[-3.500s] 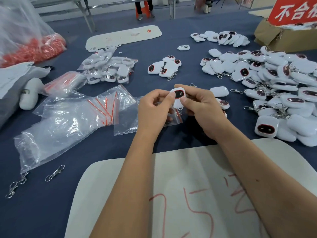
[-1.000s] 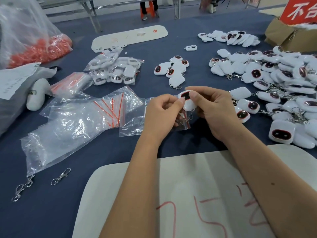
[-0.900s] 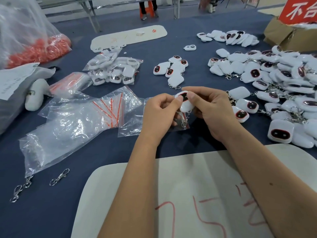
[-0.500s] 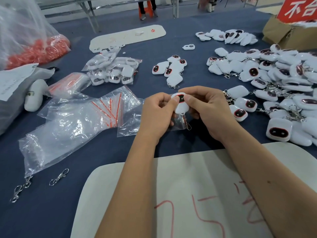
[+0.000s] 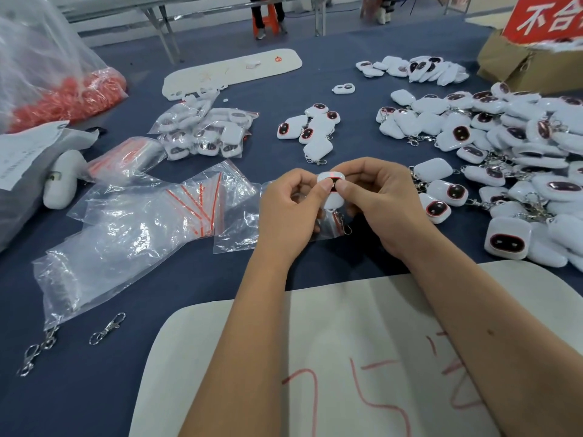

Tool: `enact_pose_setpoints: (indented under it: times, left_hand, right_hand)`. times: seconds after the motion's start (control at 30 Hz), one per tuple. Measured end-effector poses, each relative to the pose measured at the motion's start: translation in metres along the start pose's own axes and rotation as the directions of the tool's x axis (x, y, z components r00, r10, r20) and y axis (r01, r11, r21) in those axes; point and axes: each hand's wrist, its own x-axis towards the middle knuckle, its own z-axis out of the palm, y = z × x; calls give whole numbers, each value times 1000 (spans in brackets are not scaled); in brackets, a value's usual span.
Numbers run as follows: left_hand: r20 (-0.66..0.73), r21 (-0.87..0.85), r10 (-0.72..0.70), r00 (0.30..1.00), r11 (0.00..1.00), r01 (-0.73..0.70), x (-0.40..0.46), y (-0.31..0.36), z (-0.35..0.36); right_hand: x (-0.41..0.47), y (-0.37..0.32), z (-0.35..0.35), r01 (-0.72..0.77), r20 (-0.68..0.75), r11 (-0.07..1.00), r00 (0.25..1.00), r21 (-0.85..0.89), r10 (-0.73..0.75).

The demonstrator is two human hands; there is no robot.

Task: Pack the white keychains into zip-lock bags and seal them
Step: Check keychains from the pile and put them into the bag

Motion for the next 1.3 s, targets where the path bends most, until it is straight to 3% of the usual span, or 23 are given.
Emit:
enact_pose_setpoints:
  times: [0.17, 0.27, 0.37, 0.5, 0.77, 1.0, 1.2, 1.3]
  left_hand:
    - [-93, -33, 41, 995, 998, -44, 3, -1, 0]
    - [-76, -41, 27, 997, 999, -30, 3, 1, 3]
    - [-157, -23, 2, 988, 1000, -6, 4, 1, 7]
    - [-265, 159, 80, 961, 987, -38, 4, -2, 8]
    - [-176, 430, 130, 976, 902, -42, 1, -5, 15]
    - [-214, 353, 83, 973, 936, -2, 2, -3, 11]
    - [-197, 289, 87, 977, 957, -27, 3, -4, 9]
    - [-223, 262, 116, 968, 964, -56, 2, -3, 9]
  right_hand:
    - [-1, 0, 4, 27, 67, 996, 997, -79, -22]
    - [-1, 1, 2, 6, 47, 1000, 999, -21, -5]
    - [0, -1, 2, -19, -31, 998, 999, 54, 20]
    - [2, -1, 2, -44, -107, 998, 993, 54, 50]
    - [3, 0, 2, -32, -189, 999, 981, 15, 34]
    - [2, -1, 6, -19, -146, 1000, 989, 3, 20]
    - [0, -7, 11, -4, -82, 930, 996, 367, 36]
    - [-1, -4, 14, -23, -53, 958, 998, 285, 40]
